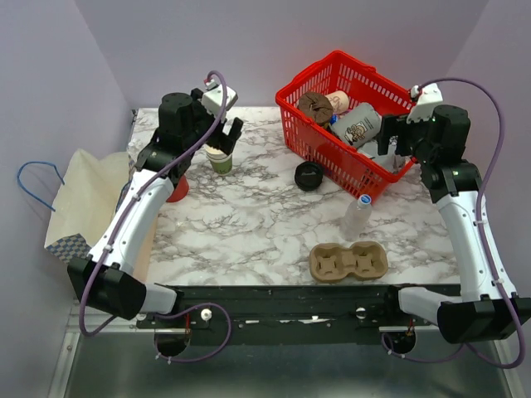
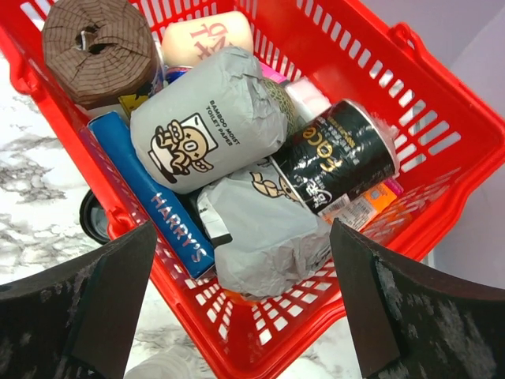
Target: Pack the takeout coffee
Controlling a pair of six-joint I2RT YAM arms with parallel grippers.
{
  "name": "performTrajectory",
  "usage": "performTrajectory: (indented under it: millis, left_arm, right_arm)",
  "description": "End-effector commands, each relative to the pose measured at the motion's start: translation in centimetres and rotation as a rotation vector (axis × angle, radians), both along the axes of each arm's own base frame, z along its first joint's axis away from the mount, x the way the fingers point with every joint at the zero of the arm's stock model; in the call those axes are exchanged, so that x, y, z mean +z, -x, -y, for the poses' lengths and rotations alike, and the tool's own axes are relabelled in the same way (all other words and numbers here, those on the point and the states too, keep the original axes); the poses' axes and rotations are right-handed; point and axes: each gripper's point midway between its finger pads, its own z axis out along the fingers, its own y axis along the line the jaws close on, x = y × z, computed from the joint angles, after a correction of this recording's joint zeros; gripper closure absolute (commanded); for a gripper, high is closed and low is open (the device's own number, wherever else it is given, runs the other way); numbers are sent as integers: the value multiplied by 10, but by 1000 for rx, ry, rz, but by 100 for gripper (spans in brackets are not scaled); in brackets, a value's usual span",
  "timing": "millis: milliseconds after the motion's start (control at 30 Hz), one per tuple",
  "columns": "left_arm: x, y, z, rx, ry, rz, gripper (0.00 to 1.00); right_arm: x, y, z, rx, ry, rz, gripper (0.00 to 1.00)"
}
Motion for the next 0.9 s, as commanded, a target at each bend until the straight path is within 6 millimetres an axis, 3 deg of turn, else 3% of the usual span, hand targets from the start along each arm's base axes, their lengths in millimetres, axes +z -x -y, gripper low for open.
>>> performTrajectory:
  millis: [0,33,100,133,200,300,367,400,433,500,533,700,733,867]
  left_arm:
    - [-16,-8,8,-49,-75,-70,1]
    - [-7,-12,9,-47,-73,-67,1]
    - [-28,-15,11,-56,-101,-166,1]
    - [-19,-18,12,-57,-99,-164,1]
    - [-37,-24,11,-36,-114,-240,1]
    - [-49,-36,7,13,-126,-272,4]
    - [-51,-41,8,15,-135,-281,14]
    - [-64,-47,10,13,-148,-313,17]
    - [-60,-51,10,19,-149,-311,23]
    - [-77,-57,11,27,-167,-368,26]
    - [-77,-61,10,39,-171,-370,28]
    - [-108,-72,3,110,-205,-463,30]
    - [-104,-76,2,129,-201,-459,31]
    - [-118,-75,-5,184,-223,-534,32]
  right_arm:
    - [28,6,-15,164,106,95,0]
    - [23,9,-18,199,128,87,0]
    - [24,15,-22,247,160,101,0]
    - [23,16,-23,253,163,100,0]
    - [21,18,-24,262,157,94,0]
    - [14,21,-27,272,141,68,0]
    - [10,24,-28,276,134,59,0]
    - [3,26,-30,287,130,44,0]
    - [0,28,-30,290,127,34,0]
    - [-6,30,-33,310,119,14,1]
    - [-9,31,-34,315,115,1,1]
    - [-10,31,-36,327,108,-9,1]
    - [-10,32,-36,327,108,-9,1]
    - [-12,34,-39,349,105,-33,1]
